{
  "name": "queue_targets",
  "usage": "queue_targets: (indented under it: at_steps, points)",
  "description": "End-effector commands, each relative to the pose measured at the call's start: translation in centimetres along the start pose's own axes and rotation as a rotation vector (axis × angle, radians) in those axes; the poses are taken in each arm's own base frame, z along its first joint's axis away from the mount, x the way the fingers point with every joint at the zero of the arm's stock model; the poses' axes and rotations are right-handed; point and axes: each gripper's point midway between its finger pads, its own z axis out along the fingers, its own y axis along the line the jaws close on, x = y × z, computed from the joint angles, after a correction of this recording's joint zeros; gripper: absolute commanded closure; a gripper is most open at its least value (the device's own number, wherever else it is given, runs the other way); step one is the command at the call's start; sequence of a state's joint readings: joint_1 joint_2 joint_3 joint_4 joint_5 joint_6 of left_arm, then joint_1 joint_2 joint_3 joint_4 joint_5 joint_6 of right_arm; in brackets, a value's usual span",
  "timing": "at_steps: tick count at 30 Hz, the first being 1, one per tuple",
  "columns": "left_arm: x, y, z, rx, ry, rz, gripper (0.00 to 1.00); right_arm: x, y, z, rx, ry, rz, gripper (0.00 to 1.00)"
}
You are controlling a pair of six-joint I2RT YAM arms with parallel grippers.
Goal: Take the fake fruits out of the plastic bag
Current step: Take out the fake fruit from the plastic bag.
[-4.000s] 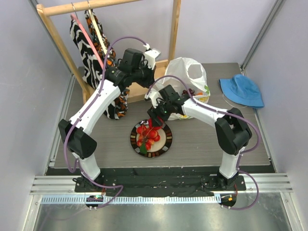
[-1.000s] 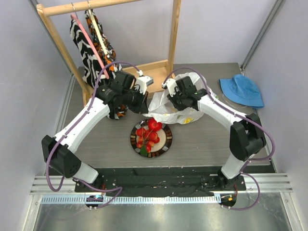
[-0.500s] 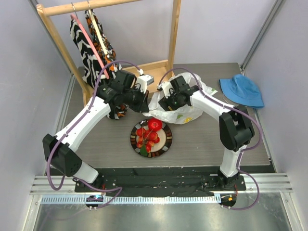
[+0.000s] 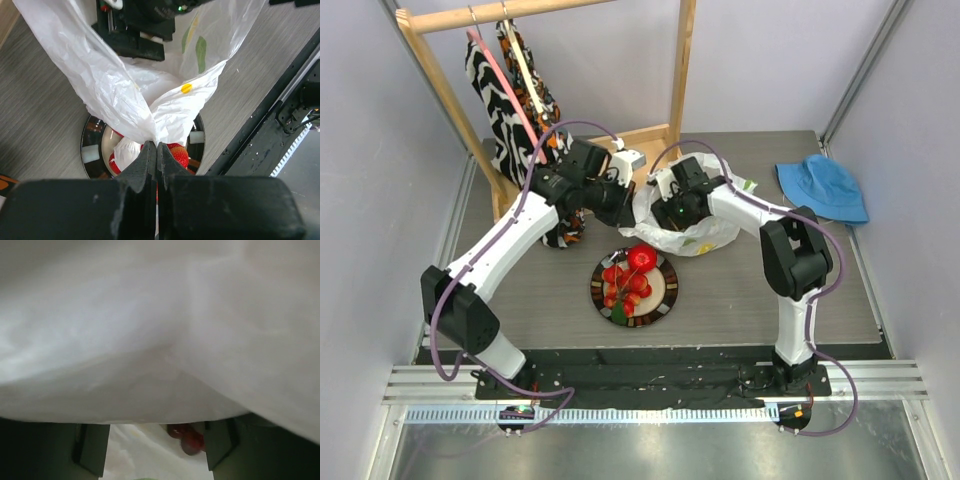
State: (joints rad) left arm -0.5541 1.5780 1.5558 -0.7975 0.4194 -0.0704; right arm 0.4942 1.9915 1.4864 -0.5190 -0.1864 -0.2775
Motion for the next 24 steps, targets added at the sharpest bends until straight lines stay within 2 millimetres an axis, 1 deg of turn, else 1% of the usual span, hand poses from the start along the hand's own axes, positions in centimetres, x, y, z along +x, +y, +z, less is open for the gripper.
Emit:
queue_targets:
  at_steps: [1, 2, 3, 4, 5, 6, 7, 8, 9, 10, 11, 12, 13, 14, 15, 16, 17, 18, 19, 20, 21, 22, 24]
  points:
    - [-2.1, -0.2, -0.1, 0.005, -0.056, 0.039, 1.0, -4.2, -3.4, -4.6, 0.082, -0.173, 0.027, 0.76]
    - [-2.1, 0.1, 0.1, -0.003, -0.053, 0.041, 1.0, -4.3, -4.1, -6.2, 0.118, -0.191, 0.009, 0.77]
    - [-2.1, 0.3, 0.4, -0.008, -0.049, 0.05, 1.0, -4.0, -4.9, -6.8, 0.146, -0.194, 0.011, 0.78]
    - [-2.5, 0.5, 0.5, -0.012, -0.054, 0.056, 1.0, -3.3, -6.9, -7.8, 0.205, -0.193, 0.031, 0.79]
    - [-2.6, 0.5, 0.6, -0.014, -0.055, 0.062, 1.0, -3.0, -7.5, -9.1, 0.233, -0.207, 0.038, 0.79]
    - [-2.9, 0.7, 0.7, -0.018, -0.059, 0.068, 1.0, -2.8, -8.3, -9.9, 0.255, -0.216, 0.05, 0.79]
    - [-3.7, 0.8, 1.0, -0.019, -0.068, 0.074, 1.0, -2.6, -8.9, -11.0, 0.265, -0.232, 0.065, 0.79]
    - [-4.2, 0.9, 1.2, -0.016, -0.076, 0.078, 1.0, -2.6, -10.0, -12.9, 0.287, -0.266, 0.086, 0.79]
    - [-4.7, 0.8, 1.4, -0.012, -0.083, 0.08, 1.0, -2.9, -10.3, -14.1, 0.293, -0.295, 0.092, 0.79]
    - [-6.1, 0.9, 1.8, -0.01, -0.11, 0.087, 1.0, -3.4, -9.6, -15.0, 0.249, -0.328, 0.089, 0.79]
    - [-6.8, 0.9, 2.2, -0.009, -0.118, 0.093, 1.0, -4.7, -9.1, -17.5, 0.228, -0.395, 0.076, 0.79]
    - [-7.7, 0.9, 2.4, -0.01, -0.129, 0.098, 1.0, -5.4, -8.3, -18.7, 0.193, -0.43, 0.053, 0.79]
    - [-9.1, 1.1, 3.2, -0.014, -0.145, 0.126, 1.0, -5.4, -7.1, -19.5, 0.146, -0.438, 0.028, 0.79]
    - [-9.9, 1.2, 3.5, -0.018, -0.154, 0.138, 1.0, -6.6, -5.2, -20.9, 0.063, -0.487, -0.008, 0.79]
    - [-10.7, 1.5, 3.8, -0.026, -0.166, 0.148, 1.0, -7.1, -4.3, -22.5, 0.044, -0.519, -0.023, 0.79]
    - [-12.6, 1.3, 3.4, -0.034, -0.207, 0.165, 1.0, -7.0, -3.3, -23.2, 0.009, -0.52, -0.016, 0.78]
    - [-12.7, 1.8, 4.6, -0.039, -0.197, 0.163, 1.0, -7.4, -2.3, -24.2, -0.031, -0.543, -0.033, 0.78]
    - [-13.3, 2.1, 4.8, -0.047, -0.207, 0.165, 1.0, -7.2, -1.0, -24.9, -0.063, -0.542, -0.041, 0.78]
    - [-14.4, 2.4, 4.6, -0.067, -0.234, 0.196, 1.0, -7.1, -0.3, -25.3, -0.086, -0.542, -0.057, 0.78]
    - [-14.4, 3.0, 5.3, -0.085, -0.228, 0.196, 1.0, -6.8, 0.8, -25.4, -0.118, -0.537, -0.08, 0.78]
    - [-14.8, 3.3, 5.3, -0.1, -0.235, 0.2, 1.0, -6.3, 2.6, -25.2, -0.152, -0.516, -0.114, 0.78]
    - [-15.2, 3.7, 5.3, -0.119, -0.247, 0.204, 1.0, -5.4, 3.7, -25.2, -0.16, -0.507, -0.17, 0.78]
    - [-15.4, 4.2, 5.2, -0.145, -0.254, 0.203, 1.0, -4.1, 5.6, -24.7, -0.172, -0.481, -0.234, 0.78]
